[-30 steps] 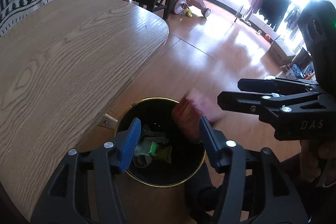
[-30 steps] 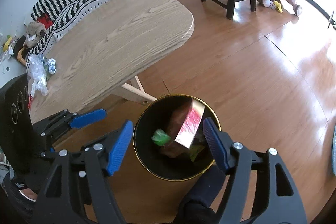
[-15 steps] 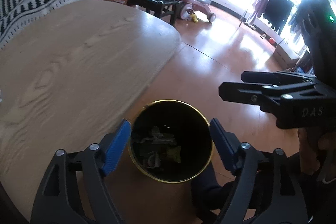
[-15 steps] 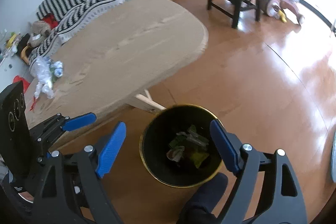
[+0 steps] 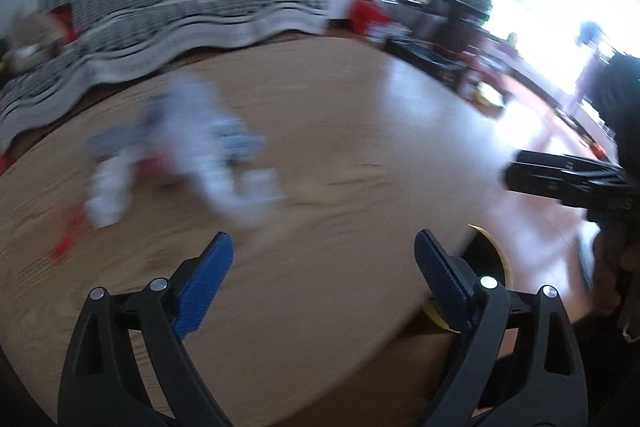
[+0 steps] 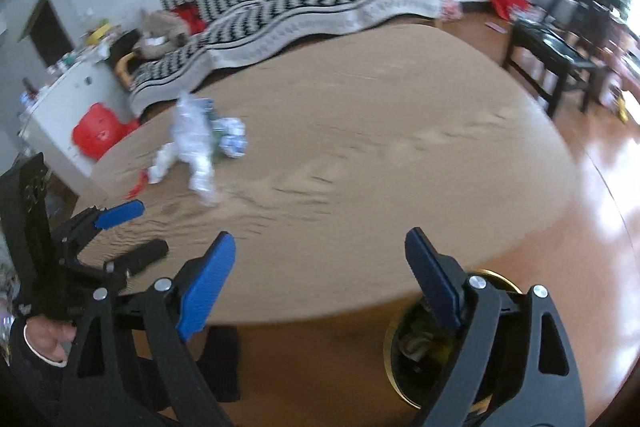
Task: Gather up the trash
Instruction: 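Grasp the clear plastic bag with the right tool while the left tool grasps the red ribbon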
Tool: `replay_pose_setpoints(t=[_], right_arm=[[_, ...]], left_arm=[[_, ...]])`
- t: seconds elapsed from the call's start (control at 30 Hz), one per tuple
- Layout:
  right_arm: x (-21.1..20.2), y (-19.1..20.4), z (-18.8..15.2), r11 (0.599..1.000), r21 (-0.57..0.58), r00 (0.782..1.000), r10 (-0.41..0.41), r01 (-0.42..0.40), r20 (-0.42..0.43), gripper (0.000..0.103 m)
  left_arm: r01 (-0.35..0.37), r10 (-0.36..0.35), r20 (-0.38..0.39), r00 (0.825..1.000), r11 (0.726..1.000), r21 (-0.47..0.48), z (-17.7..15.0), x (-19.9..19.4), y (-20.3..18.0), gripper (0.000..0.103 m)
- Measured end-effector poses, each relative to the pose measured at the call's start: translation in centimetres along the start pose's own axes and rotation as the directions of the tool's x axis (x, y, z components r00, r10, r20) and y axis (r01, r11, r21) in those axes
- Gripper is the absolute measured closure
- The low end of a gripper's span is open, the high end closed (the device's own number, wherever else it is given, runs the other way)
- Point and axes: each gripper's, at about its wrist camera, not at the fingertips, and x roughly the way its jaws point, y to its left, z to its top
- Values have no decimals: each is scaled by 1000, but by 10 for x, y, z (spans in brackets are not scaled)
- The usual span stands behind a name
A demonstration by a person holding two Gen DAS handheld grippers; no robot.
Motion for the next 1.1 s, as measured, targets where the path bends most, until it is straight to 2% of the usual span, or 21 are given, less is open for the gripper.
replay_pose_setpoints(t=[0.07, 0.17, 0.23, 0.3, 0.37, 0.47, 0.53, 0.63, 0.77, 0.87, 0.97, 1.03, 1.1], right_arm=[[17, 26, 11, 999, -34, 1000, 30, -30, 3, 19], [40, 58, 24, 995, -75, 998, 64, -64, 2, 14], [55, 75, 30, 992, -101, 997, 81, -80, -2, 14], [72, 92, 36, 988, -122, 995, 96, -96, -11, 14], [92, 109, 40, 983, -145, 994, 106, -109, -25, 14], [119, 130, 45, 978, -169, 992, 114, -120, -45, 14], [136, 143, 48, 974, -195, 992, 109, -118, -57, 14], [165, 158, 53, 969, -231, 995, 75, -90, -72, 14], [191, 169, 55, 965, -248, 994, 60, -80, -91, 18], [206, 175, 55, 958, -278, 995, 41, -65, -93, 21], [217, 180, 55, 951, -306, 995, 23, -52, -96, 27], [223, 181, 55, 948, -315, 994, 19, -51, -104, 38], [227, 179, 54, 947, -316, 993, 20, -56, -115, 47]], left_arm=[[-55, 56, 0, 998, 997, -44, -2, -6, 33, 14], [-161, 161, -3, 987, 982, -95, -6, -15, 88, 13], [-233, 234, -4, 972, 968, -87, -6, -16, 114, 12], [-318, 318, -2, 948, 946, -57, -8, -13, 143, 12], [-361, 361, -7, 932, 932, -40, -13, -9, 167, 12], [-366, 364, -45, 930, 929, -58, -14, 5, 200, 12], [-370, 367, -56, 928, 927, -57, -12, 12, 208, 12], [-363, 361, -62, 931, 932, -21, -10, 24, 207, 12], [-379, 384, -74, 920, 923, 70, -11, 47, 206, 13], [-370, 374, -72, 924, 927, 68, -10, 53, 212, 17], [-361, 362, -77, 929, 932, 36, -10, 56, 224, 24], [-348, 349, -73, 934, 937, 18, -10, 58, 229, 29], [-333, 333, -70, 940, 943, 12, -8, 60, 230, 39]])
